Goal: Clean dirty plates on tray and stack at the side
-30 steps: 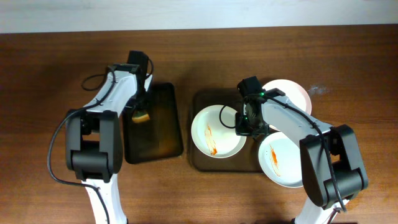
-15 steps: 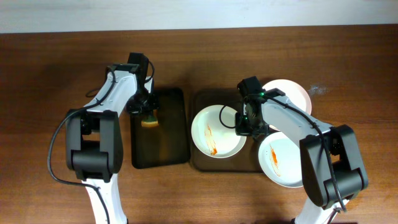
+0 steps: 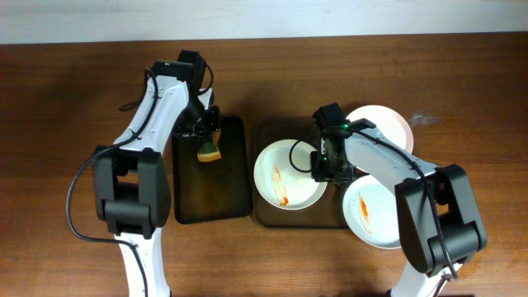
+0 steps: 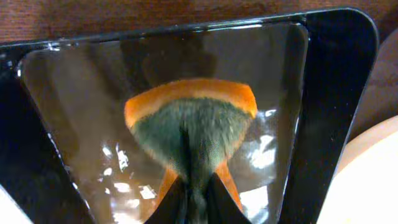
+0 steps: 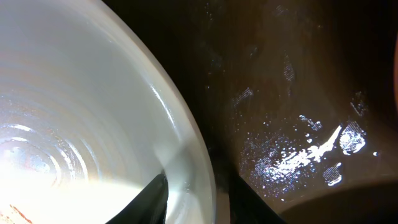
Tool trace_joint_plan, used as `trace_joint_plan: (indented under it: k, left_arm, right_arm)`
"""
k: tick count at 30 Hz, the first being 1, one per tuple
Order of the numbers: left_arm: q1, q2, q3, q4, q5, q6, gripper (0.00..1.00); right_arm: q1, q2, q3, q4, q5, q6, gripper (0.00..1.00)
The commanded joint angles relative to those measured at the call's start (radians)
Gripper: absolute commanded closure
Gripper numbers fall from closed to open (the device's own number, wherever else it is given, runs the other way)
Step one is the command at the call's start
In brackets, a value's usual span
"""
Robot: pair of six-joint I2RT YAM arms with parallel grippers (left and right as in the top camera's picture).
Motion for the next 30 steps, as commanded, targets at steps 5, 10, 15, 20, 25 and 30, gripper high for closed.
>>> trace_joint_plan:
  k: [5,10,15,20,25,30]
  left_arm:
    - [-0.018,0.003,-0.079,0.077,-0.019,0.013,0.94]
    - [-0.120,0.002,-0.079,0.080,0.034,-0.022,0.91]
    - [-0.175,-0.005,-0.042,0.088,0.030,-0.124,0.94]
    - [-0.305,-0.061,-0.042,0.071,-0.122,-0.234,1.00]
    - [-0.373,-0.144,-0.050,0.064,-0.203,-0.280,1.00]
    - [-0.413,-0.144,-0.110,0.067,-0.217,-0.280,1.00]
  right_arm:
    - [0.009,0.032,-0.023,-0.008,0.015,-0.017,0.66]
    - [-0.005,0.032,-0.023,-0.010,-0.014,-0.032,0.65]
    - [-0.005,0.032,-0.023,-0.004,-0.018,-0.032,0.65]
    - [-0.005,0.032,-0.023,-0.008,-0.018,-0.040,0.65]
    - [-0.005,0.032,-0.023,-0.007,-0.018,-0.040,0.65]
    - [-0.005,0.032,-0.023,-0.010,-0.030,-0.040,0.65]
